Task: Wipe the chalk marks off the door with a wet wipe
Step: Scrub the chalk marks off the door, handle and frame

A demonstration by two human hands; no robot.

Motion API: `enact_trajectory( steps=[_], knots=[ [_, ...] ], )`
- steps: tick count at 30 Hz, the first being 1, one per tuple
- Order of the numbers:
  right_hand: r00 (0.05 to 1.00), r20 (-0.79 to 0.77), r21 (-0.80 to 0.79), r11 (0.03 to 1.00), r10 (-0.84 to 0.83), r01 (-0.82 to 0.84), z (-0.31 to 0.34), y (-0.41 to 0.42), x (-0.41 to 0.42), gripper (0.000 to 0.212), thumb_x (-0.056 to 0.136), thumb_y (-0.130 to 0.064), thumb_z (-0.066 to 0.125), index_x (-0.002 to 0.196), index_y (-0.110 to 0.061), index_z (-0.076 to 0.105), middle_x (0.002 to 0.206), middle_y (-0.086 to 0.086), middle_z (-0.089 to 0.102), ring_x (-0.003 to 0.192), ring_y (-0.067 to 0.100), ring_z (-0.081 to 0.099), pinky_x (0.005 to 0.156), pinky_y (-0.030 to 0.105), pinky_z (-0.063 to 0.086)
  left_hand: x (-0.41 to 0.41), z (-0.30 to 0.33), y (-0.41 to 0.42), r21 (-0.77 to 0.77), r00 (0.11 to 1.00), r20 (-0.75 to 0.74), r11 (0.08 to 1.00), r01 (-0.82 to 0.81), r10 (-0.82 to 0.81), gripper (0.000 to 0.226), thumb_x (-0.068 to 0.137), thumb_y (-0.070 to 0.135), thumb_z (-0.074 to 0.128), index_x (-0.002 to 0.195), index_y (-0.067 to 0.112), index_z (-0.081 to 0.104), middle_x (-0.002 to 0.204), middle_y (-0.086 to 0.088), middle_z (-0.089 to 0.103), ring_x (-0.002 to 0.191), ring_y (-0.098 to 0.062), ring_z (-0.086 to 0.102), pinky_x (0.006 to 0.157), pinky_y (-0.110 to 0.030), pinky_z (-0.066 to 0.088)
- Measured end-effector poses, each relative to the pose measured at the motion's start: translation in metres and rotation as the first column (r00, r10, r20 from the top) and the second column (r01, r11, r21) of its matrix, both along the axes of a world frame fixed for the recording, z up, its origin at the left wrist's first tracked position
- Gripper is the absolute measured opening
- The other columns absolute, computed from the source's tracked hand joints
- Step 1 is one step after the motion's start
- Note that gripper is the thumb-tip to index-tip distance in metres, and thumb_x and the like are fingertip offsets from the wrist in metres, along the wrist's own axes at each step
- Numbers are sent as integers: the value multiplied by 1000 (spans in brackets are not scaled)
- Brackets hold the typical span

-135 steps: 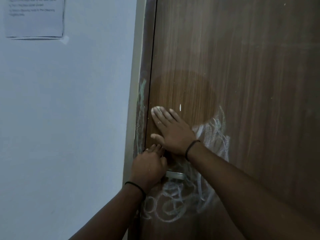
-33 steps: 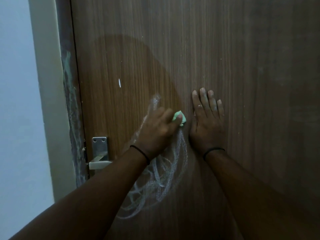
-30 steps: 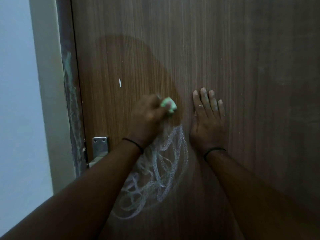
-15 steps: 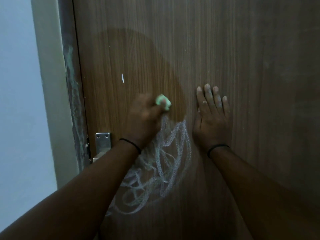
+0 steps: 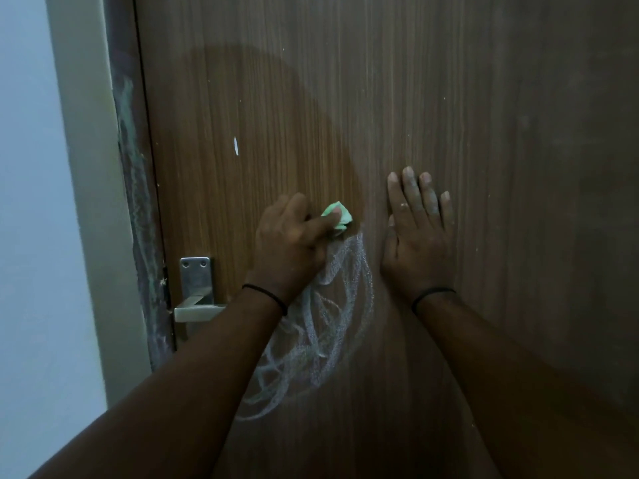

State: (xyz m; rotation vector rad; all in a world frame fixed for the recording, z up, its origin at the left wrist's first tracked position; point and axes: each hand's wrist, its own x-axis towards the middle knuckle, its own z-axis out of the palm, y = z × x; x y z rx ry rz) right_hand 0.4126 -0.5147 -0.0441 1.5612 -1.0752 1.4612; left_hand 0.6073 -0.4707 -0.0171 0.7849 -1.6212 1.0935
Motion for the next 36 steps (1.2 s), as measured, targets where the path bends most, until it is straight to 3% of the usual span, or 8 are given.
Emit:
enact_trajectory(
  steps=[8, 13, 18, 23, 28, 30, 32, 36],
  knots=[
    [1000, -5, 36, 999, -19, 20, -7, 1, -3, 55, 102, -19, 39, 155, -19, 24, 162, 2, 20, 152, 19, 10, 122, 49, 13, -28, -21, 2, 29, 996, 88, 1000, 7, -9, 17, 89, 17, 64, 100, 8, 74, 74, -7, 54, 66, -20, 46, 54, -34, 39],
    [1000, -1, 22, 1000, -4, 4, -8, 0, -3, 54, 102, -18, 39, 154, -19, 26, 162, 2, 21, 152, 20, 11, 122, 50, 14, -29, -7, -4, -11, 997, -79, 1000, 19, -19, 14, 88, 13, 66, 99, 8, 74, 74, -8, 54, 67, -21, 47, 58, -31, 35],
    [1000, -10, 35, 999, -29, 29, -8, 0, -4, 54, 102, -23, 31, 155, -19, 23, 163, 2, 20, 152, 20, 9, 122, 48, 13, -34, -41, 1, 74, 993, 117, 997, 10, -19, 19, 89, 12, 66, 107, 11, 73, 75, -7, 54, 66, -21, 46, 55, -33, 38],
    [999, -8, 18, 999, -35, 35, -9, -4, -4, 53, 102, -24, 29, 155, -20, 25, 162, 1, 21, 152, 19, 10, 122, 48, 13, -32, -19, -5, 26, 991, -131, 999, 24, -20, 16, 90, 16, 64, 102, 11, 74, 74, -8, 53, 67, -24, 47, 58, -35, 39],
    [997, -19, 18, 997, -72, 72, -9, -4, -4, 53, 102, -24, 32, 155, -20, 24, 163, 1, 20, 151, 20, 11, 122, 48, 14, -47, -62, 3, 80, 992, 120, 997, 22, -31, 22, 91, 10, 62, 110, 8, 72, 75, -8, 54, 65, -23, 47, 54, -36, 39],
    [997, -14, 24, 997, -73, 74, -11, -4, -5, 53, 103, -26, 28, 155, -20, 24, 163, 1, 20, 152, 20, 11, 122, 48, 14, -41, -57, 4, 80, 991, 136, 997, 11, -22, 22, 89, 15, 65, 110, 11, 73, 75, -8, 55, 65, -22, 48, 55, -33, 37],
    [998, -11, 25, 998, -57, 57, -14, -4, -5, 52, 103, -27, 24, 155, -20, 23, 163, 1, 20, 152, 18, 9, 122, 48, 14, -38, -26, 2, 23, 998, 68, 1000, -11, 9, 19, 88, 18, 68, 105, 11, 74, 78, -12, 57, 66, -25, 50, 57, -34, 38],
    [1000, 0, 28, 999, -23, 23, -14, -5, -6, 53, 103, -22, 32, 155, -22, 23, 163, -2, 18, 152, 16, 7, 122, 48, 12, -43, 58, -3, -80, 968, -247, 997, 16, -35, 14, 89, 14, 64, 95, 7, 74, 82, -17, 58, 77, -33, 55, 60, -40, 47]
  ],
)
